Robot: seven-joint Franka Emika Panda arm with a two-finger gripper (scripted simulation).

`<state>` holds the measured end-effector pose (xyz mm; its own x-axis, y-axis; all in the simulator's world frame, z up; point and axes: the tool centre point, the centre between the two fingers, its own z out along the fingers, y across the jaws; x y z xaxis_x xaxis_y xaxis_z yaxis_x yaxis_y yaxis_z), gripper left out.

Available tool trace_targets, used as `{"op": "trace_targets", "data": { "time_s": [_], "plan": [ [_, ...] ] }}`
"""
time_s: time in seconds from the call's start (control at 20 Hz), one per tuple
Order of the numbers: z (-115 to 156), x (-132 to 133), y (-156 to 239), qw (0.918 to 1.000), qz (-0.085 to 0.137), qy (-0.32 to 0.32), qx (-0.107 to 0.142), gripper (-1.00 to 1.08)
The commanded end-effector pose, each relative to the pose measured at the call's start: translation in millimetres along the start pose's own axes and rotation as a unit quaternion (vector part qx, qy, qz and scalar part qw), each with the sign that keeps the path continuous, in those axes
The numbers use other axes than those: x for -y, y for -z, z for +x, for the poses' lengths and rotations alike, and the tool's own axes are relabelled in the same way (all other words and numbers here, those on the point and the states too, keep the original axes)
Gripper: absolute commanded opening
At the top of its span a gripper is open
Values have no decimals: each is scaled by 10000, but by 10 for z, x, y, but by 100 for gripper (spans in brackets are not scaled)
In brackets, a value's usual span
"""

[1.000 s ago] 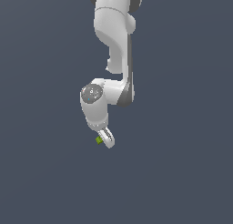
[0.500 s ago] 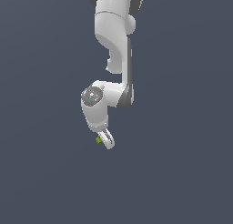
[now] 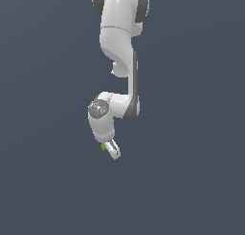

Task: Pick up the object and move it to a goal position.

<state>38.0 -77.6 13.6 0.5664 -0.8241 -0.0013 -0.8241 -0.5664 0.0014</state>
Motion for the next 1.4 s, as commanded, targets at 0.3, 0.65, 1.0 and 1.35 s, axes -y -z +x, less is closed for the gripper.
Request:
{"op": "trace_targets", "data": {
  "time_s": [0.3,0.65,1.0,1.35],
  "plan": [
    [8,9,-12,10000,7,0,-5,-100],
    [3,19,1,10000,7,2,-5,-100],
    [-32,173,220,10000,6,0,-7,-100],
    [-100,497,679,10000,2,-2,-11,-100]
  ]
}}
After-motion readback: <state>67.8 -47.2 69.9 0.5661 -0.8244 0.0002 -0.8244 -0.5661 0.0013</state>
